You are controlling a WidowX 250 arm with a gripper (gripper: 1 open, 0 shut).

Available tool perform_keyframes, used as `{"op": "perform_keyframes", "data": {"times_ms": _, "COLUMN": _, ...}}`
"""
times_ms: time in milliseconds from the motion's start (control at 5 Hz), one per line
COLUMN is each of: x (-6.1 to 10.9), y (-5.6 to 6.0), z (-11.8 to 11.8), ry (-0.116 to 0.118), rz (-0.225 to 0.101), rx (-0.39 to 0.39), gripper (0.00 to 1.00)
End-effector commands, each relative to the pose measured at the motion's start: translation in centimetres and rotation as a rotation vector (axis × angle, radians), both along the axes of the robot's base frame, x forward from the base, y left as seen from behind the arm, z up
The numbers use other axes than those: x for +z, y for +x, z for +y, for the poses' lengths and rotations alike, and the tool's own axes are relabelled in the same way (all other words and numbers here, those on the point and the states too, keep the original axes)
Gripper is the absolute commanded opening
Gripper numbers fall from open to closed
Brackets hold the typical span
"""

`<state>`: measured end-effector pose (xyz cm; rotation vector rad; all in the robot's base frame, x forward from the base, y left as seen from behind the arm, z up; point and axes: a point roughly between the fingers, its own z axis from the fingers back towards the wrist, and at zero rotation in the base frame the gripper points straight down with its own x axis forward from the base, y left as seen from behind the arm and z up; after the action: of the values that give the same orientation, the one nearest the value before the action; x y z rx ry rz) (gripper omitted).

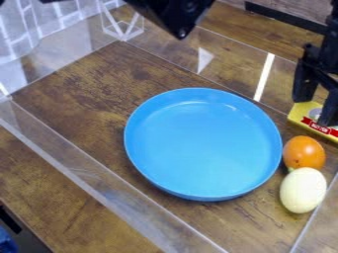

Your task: Remove the orange ball from inside the blue tray and put it on the table

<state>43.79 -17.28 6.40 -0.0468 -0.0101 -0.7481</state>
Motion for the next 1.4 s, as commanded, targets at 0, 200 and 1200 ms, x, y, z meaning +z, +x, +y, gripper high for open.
{"op": "perform_keyframes", "data": {"times_ms": 0, "x": 2.0, "y": -0.2, "z": -0.5, "ry": -0.03, "rz": -0.05, "rx": -0.008, "gripper": 1.0}}
{"op": "perform_keyframes", "data": {"times_ms": 200, "x": 1.2, "y": -0.6, "z": -0.8, "ry": -0.034, "rz": -0.04, "rx": -0.015, "gripper": 1.0}}
{"op": "perform_keyframes", "data": {"times_ms": 1200, "x": -1.4, "y": -2.7, "z": -0.4, "ry": -0.039, "rz": 0.018, "rx": -0.04, "gripper": 1.0}}
